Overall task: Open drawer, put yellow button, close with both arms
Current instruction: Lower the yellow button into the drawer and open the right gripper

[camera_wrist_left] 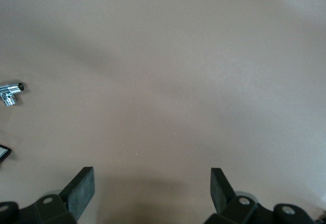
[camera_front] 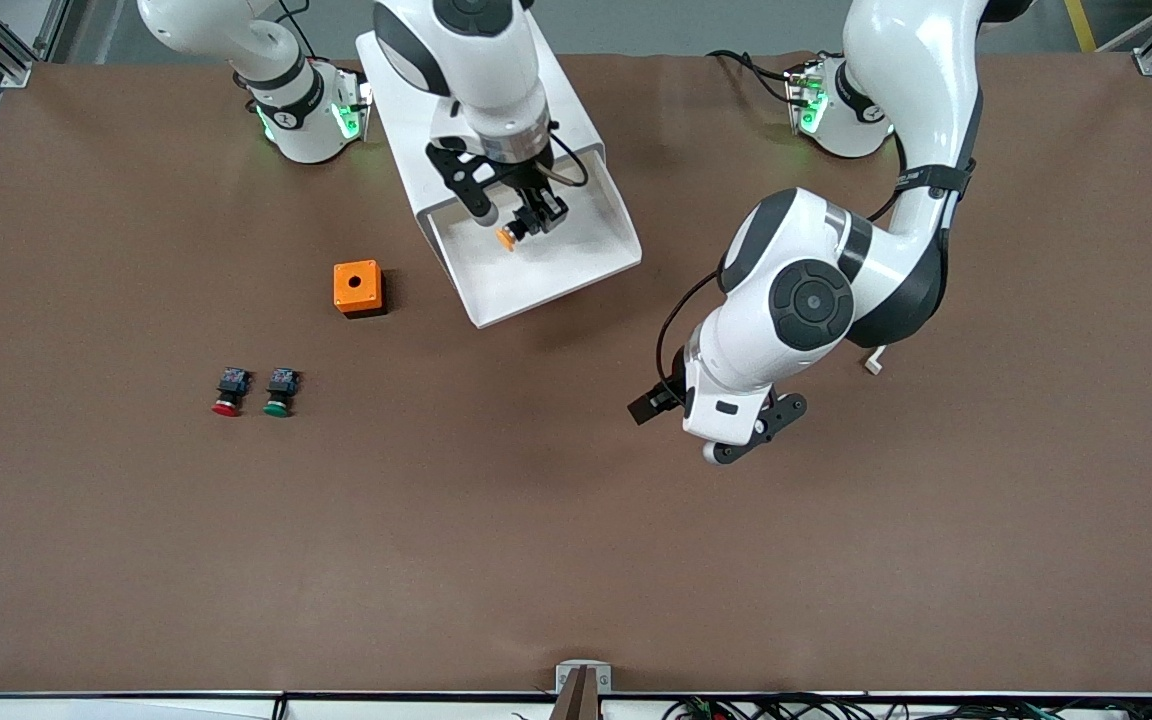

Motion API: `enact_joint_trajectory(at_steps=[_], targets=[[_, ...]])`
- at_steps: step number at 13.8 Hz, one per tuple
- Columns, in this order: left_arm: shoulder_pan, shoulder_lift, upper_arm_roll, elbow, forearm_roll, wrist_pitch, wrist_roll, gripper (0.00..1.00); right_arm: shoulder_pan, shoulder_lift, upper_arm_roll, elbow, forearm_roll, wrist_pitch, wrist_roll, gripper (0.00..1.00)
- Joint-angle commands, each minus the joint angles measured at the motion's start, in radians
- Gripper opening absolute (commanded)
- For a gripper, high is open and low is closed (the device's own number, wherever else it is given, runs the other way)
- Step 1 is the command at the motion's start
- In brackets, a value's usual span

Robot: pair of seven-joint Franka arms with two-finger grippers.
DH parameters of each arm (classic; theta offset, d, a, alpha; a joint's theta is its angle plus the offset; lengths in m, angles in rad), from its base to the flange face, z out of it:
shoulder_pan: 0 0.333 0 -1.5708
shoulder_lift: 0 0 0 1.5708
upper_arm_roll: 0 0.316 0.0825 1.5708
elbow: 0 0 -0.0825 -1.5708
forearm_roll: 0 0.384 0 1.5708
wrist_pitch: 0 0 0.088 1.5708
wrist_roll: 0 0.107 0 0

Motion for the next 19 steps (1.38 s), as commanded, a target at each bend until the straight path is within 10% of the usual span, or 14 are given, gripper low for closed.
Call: enact_joint_trajectory(at_steps=[1, 10, 11, 13, 19], targets=[[-0.012, -0.018, 0.0, -0.025, -0.011, 0.013, -0.008, 1.0, 0.029, 0.083, -0.016, 0.094, -0.027, -0.022, 0.064, 0.0], [-0.018, -0.01, 0.0, -0.025, 0.0, 0.013, -0.01, 1.0, 0.038, 0.168, -0.016, 0.164, -0.036, -0.003, 0.104, 0.0], [-0.018, -0.01, 0.0, -0.025, -0.005, 0.013, -0.008, 1.0, 0.036, 0.166, -0.017, 0.174, -0.034, -0.005, 0.102, 0.11], [-0.02, -0.01, 0.0, -0.025, -0.007, 0.013, -0.008, 1.0, 0.03, 0.166, -0.017, 0.184, -0.033, -0.008, 0.099, 0.97], [-0.027, -0.003, -0.002, -0.025, -0.005, 0.013, -0.008, 1.0, -0.032, 0.162, -0.025, 0.35, -0.036, -0.245, -0.293, 1.0]])
